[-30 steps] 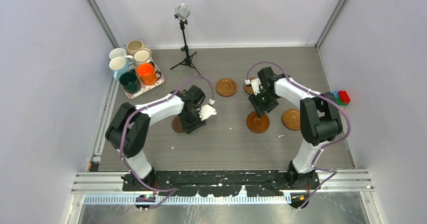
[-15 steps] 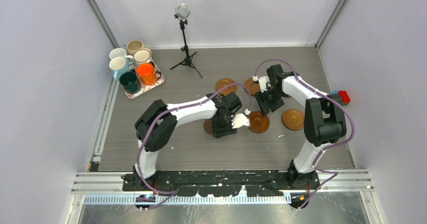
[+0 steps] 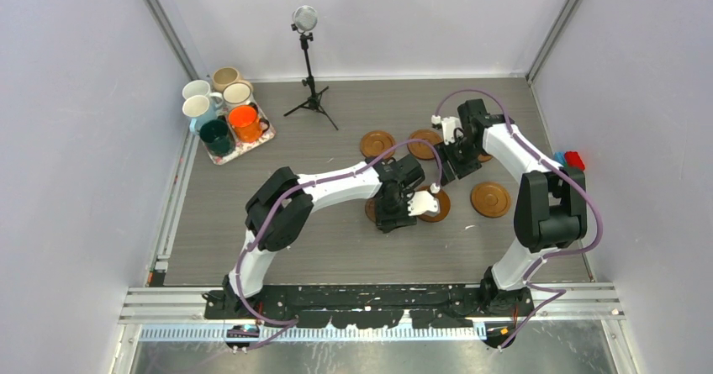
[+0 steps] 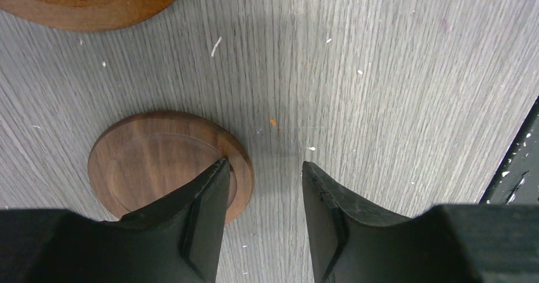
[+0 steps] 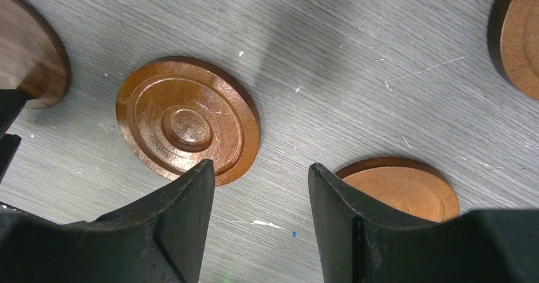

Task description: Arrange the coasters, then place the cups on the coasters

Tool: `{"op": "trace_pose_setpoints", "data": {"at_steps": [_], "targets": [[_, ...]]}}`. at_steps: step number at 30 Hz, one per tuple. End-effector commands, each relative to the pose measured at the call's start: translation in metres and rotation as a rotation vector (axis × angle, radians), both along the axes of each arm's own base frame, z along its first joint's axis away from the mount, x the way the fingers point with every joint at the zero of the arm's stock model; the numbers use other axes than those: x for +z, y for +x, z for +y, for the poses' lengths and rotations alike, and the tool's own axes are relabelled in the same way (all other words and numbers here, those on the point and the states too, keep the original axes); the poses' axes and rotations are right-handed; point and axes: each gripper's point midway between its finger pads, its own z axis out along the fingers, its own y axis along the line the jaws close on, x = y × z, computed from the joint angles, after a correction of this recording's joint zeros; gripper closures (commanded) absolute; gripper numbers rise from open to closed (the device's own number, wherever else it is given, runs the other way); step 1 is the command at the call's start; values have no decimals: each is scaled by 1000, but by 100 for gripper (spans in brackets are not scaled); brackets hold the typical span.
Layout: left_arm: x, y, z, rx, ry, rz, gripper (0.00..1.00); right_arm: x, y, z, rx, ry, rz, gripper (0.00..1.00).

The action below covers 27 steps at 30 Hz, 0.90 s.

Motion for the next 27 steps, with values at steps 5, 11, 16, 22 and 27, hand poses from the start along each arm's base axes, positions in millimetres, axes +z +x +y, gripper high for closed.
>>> {"op": "trace_pose_setpoints", "data": {"at_steps": [5, 11, 16, 22, 27], "targets": [[11, -6, -4, -7, -16, 29, 50, 18, 3, 5, -7, 36, -39, 39], [14, -1, 17, 17, 14, 9, 49, 20, 2, 6, -9, 43, -37, 39], [2, 7, 38, 63, 46, 23, 49, 23, 3, 6, -12, 45, -44, 39], [-5, 20, 49, 100, 61, 0, 51, 23, 3, 6, -12, 45, -41, 39], [-5, 26, 55, 120, 68, -1, 52, 22, 2, 5, -10, 40, -39, 39]]}}
